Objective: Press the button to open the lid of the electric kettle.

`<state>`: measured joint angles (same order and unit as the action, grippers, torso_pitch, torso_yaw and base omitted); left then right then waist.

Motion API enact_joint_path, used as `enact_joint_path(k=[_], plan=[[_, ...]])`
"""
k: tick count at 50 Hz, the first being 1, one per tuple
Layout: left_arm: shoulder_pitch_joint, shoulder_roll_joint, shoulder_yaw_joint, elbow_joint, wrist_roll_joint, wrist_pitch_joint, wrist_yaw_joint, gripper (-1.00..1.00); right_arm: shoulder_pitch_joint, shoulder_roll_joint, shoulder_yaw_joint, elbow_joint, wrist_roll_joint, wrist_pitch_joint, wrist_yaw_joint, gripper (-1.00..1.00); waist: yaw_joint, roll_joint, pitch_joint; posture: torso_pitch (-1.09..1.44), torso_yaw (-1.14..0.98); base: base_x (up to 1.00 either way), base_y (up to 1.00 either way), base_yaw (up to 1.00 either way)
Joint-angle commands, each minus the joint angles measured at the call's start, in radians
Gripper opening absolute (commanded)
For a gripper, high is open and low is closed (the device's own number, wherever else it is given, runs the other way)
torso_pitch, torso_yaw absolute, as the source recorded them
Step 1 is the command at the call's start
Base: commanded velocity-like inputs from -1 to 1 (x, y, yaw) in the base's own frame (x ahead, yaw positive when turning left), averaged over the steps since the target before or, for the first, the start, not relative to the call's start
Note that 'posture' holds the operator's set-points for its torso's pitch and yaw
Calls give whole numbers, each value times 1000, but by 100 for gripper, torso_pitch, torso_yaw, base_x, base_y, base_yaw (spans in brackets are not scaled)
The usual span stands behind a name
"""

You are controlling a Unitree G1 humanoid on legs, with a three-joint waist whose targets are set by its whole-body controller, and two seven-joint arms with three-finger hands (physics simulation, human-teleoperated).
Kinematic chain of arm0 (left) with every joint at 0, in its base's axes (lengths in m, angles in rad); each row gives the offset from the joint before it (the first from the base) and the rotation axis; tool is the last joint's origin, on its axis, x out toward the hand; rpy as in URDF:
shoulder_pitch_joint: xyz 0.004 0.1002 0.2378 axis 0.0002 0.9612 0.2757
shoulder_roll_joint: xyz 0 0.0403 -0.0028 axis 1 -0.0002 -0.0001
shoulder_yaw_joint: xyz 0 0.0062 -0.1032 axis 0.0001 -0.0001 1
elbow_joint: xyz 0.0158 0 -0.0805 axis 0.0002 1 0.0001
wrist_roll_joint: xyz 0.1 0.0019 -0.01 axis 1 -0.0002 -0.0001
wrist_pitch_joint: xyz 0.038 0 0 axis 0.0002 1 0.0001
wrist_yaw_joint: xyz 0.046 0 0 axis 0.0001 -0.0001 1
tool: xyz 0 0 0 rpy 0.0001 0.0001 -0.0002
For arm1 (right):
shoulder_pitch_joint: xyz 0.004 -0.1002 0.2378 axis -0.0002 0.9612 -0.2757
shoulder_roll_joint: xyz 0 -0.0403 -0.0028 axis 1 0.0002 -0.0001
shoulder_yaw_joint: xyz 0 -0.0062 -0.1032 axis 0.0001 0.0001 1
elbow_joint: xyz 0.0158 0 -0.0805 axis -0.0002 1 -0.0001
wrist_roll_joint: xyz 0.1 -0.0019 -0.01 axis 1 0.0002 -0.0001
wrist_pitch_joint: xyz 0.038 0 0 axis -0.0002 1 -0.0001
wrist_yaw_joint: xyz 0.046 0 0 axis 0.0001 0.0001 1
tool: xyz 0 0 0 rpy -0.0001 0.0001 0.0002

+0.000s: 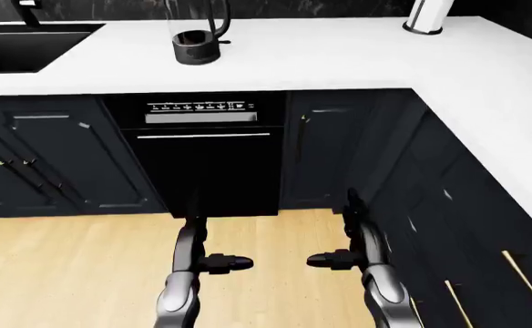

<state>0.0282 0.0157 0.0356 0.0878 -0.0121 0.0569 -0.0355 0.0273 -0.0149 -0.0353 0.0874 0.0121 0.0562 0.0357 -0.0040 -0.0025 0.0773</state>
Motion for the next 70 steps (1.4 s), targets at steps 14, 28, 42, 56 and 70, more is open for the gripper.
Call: enact_joint_path(k=[14, 28, 42, 56, 70], plan=[[-70, 35, 67, -427, -23, 224, 29, 100, -79, -7, -18, -331, 40, 165, 6, 100, 7, -1, -80, 0, 0, 0, 0, 0], [-253, 200, 307, -602, -140, 515, 58, 100, -366, -205, -248, -546, 264, 548, -54, 100, 8, 0, -87, 0, 0, 0, 0, 0], [-387, 390, 477, -692, -363, 739, 164, 100, -558, -400, -355, -547, 425, 687, -164, 100, 7, 6, -60, 0, 0, 0, 0, 0], [-392, 465, 496, -686, -357, 709, 187, 100, -579, -458, -358, -536, 509, 692, -217, 100, 1, 17, -33, 0, 0, 11, 3, 0], [-394, 459, 500, -678, -341, 711, 182, 100, -577, -458, -357, -546, 532, 707, -223, 100, 0, -8, -49, 0, 0, 20, 5, 0]])
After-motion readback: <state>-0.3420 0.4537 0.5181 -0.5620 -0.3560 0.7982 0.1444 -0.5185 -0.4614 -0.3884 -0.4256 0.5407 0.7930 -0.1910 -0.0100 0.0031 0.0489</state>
